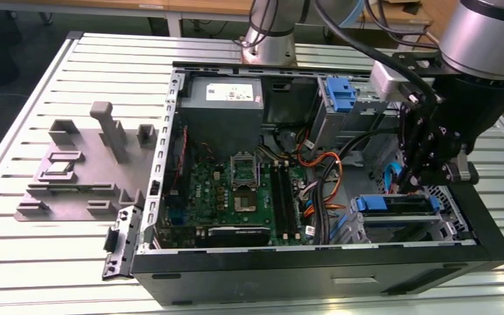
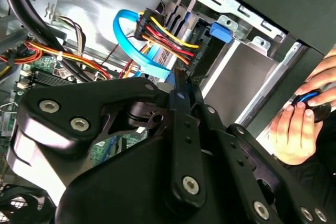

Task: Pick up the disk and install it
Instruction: 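Insert the second disk wire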

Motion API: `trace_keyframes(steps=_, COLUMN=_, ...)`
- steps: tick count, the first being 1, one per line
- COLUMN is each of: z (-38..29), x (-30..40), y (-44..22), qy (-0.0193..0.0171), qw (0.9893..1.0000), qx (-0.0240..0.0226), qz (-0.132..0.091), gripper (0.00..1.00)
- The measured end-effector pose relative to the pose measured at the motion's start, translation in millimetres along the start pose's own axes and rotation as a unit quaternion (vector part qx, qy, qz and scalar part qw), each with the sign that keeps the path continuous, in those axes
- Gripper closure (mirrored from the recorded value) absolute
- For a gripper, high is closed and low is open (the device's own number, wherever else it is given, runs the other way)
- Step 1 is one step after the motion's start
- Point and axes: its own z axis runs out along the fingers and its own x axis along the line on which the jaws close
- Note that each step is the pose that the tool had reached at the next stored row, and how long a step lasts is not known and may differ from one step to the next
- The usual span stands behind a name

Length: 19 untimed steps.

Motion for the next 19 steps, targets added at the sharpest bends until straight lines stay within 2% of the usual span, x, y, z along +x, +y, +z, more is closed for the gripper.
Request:
trace_keyframes(steps=6, z=2.8, x=2.6, y=5.8, qy=-0.0009, qw=1.0000, qx=0.0095, qz=-0.002, gripper=0.84)
trace_keyframes(steps=11, z=4.0, x=4.0, y=10.2, qy=-0.0049, qw=0.9997, qx=0.0235, qz=0.000, gripper=0.84)
trace_keyframes(steps=13, z=4.4, x=4.4, y=12.8, qy=-0.0059, qw=0.9996, qx=0.0276, qz=0.000, gripper=0.84)
trace_keyframes(steps=17, z=6.0, x=6.3, y=14.4, qy=-0.0071, qw=0.9995, qx=0.0311, qz=0.000, gripper=0.84)
trace_keyframes(steps=18, z=6.3, x=7.1, y=14.4, qy=-0.0089, qw=0.9995, qx=0.0318, qz=0.001, gripper=0.84)
trace_keyframes(steps=19, z=6.4, x=7.9, y=14.5, qy=-0.0123, qw=0.9994, qx=0.0321, qz=0.001, gripper=0.84)
